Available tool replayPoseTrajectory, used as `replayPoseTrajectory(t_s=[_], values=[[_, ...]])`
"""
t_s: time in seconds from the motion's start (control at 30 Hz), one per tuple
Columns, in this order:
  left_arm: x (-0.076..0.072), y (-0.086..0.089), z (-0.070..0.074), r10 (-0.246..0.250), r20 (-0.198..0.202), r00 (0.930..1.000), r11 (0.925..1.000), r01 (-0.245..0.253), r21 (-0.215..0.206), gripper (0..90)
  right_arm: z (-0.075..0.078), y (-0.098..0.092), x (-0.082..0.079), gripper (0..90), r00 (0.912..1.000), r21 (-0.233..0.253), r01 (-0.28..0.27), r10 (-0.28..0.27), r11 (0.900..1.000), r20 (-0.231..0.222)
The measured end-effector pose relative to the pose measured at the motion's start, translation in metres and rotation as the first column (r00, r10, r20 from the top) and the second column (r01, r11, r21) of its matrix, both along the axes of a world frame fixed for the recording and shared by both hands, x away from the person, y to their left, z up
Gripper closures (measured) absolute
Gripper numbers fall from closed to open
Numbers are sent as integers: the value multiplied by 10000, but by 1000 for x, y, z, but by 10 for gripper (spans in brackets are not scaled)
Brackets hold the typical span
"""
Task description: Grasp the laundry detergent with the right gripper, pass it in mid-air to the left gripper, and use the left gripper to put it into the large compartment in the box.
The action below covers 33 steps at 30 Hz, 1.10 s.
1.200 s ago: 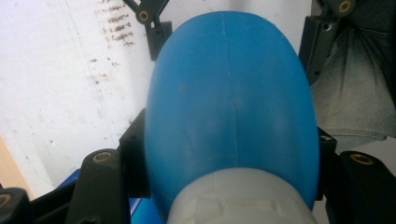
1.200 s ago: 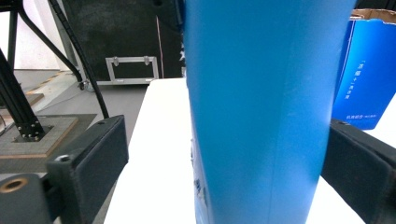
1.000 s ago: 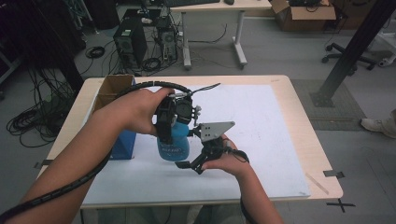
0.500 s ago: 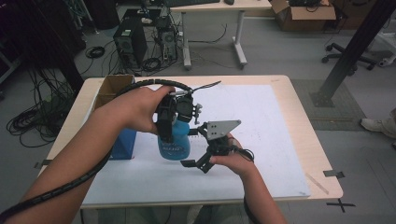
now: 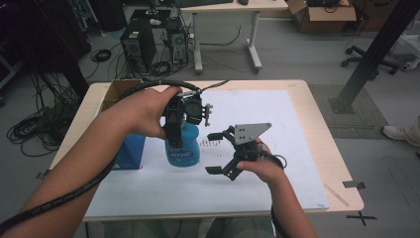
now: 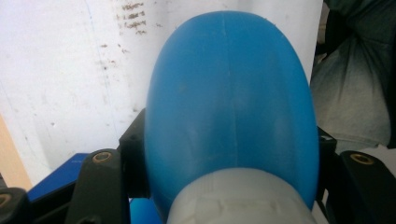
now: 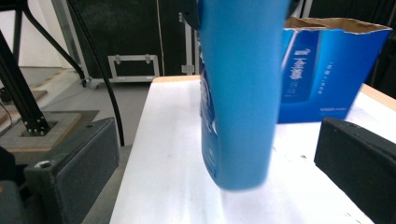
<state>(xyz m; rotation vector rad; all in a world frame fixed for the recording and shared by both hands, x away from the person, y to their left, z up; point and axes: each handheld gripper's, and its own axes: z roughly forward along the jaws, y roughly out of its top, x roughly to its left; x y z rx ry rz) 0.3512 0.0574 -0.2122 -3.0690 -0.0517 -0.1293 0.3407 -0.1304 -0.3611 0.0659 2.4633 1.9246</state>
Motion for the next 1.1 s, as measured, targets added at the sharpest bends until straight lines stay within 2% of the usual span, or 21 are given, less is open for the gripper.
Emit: replayPoseTrajectory(t_s=[0.2, 0.23, 0.3, 0.43, 0.5, 0.57, 0.6, 0.73, 0.77, 0.8, 0.93, 0.97, 1.03, 1.07, 1.1], values=[[2, 2, 6, 635, -52, 9980, 9978, -636, -162, 386, 16, -23, 3, 0, 9996, -556, 225, -215, 9982, 177], [2, 2, 7, 769, -74, 9970, 9969, -770, -172, 386, 22, -31, 4, 0, 9995, -803, 252, -236, 9965, 216], [3, 3, 10, 964, -119, 9953, 9952, -966, -179, 386, 24, -34, 4, 0, 9994, -926, 296, -276, 9953, 228], [5, 5, 14, 1293, -160, 9915, 9911, -1298, -303, 386, 32, -49, 7, 0, 9986, -1353, 501, -472, 9895, 245], [5, 6, 16, 1629, -171, 9865, 9857, -1635, -418, 385, 35, -54, 8, 0, 9984, -1532, 536, -506, 9867, 238], [6, 7, 18, 1786, -135, 9838, 9828, -1790, -446, 385, 39, -61, 11, 0, 9982, -1976, 594, -562, 9785, 222], [6, 7, 20, 1921, -132, 9813, 9800, -1925, -499, 385, 39, -61, 11, 0, 9982, -1976, 594, -562, 9785, 222], [7, 10, 26, 2448, -178, 9694, 9675, -2454, -607, 385, 42, -70, 15, 0, 9975, -2479, 712, -696, 9662, 150], [7, 10, 27, 2635, -219, 9644, 9624, -2644, -631, 386, 43, -74, 18, 0, 9970, -2678, 766, -767, 9604, 101], [8, 11, 29, 2745, -230, 9613, 9586, -2755, -727, 386, 43, -74, 18, 0, 9970, -2678, 766, -767, 9604, 101], [9, 17, 35, 3216, -322, 9463, 9416, -3232, -947, 385, 45, -79, 22, 3, 9966, -3062, 781, -824, 9488, -13], [9, 18, 36, 3267, -331, 9446, 9397, -3283, -958, 385, 46, -80, 23, 4, 9964, -3189, 781, -842, 9446, -54], [10, 20, 40, 3547, -361, 9343, 9290, -3565, -998, 385, 47, -82, 25, 4, 9962, -3377, 801, -870, 9378, -52], [11, 21, 41, 3614, -340, 9318, 9267, -3630, -976, 385, 48, -82, 26, 4, 9962, -3466, 794, -867, 9347, -56], [11, 22, 42, 3776, -335, 9254, 9197, -3790, -1025, 385, 49, -82, 27, 4, 9963, -3546, 783, -859, 9317, -56]])
